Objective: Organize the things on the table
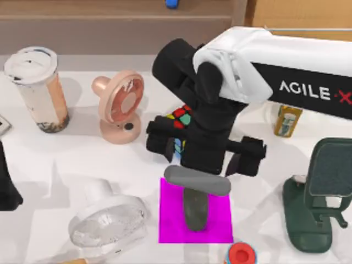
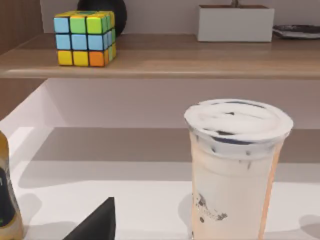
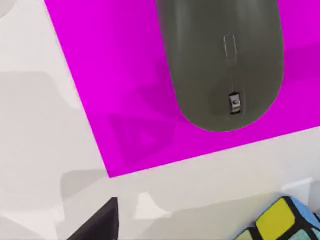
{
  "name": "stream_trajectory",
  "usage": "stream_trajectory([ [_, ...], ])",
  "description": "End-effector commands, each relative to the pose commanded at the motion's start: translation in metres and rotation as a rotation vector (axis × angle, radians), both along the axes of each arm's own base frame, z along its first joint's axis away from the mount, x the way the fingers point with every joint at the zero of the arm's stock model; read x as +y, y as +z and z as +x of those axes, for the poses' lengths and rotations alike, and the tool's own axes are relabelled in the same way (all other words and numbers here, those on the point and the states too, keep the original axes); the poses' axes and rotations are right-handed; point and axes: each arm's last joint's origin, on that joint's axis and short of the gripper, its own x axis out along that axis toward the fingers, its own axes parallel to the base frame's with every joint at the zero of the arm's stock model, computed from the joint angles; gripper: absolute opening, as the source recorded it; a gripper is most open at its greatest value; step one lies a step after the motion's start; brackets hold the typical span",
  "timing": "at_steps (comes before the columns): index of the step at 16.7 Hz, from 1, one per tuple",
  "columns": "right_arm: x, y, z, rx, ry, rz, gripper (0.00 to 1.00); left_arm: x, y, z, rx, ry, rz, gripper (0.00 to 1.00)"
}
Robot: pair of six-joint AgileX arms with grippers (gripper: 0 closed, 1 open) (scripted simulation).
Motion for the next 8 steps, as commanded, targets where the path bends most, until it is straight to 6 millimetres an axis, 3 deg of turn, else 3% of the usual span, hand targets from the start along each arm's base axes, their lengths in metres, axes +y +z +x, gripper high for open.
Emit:
stream_trajectory([
  [4, -0.057, 0.044, 0.045, -0.047, -0.431, 0.101, 1.00, 0.000, 0.000, 0.000, 0.000, 0.000, 0.000, 1.00],
  [8, -0.147, 0.067, 0.090, -0.055, -1.000, 0.175, 1.00, 0.000, 0.000, 0.000, 0.000, 0.000, 0.000, 1.00],
])
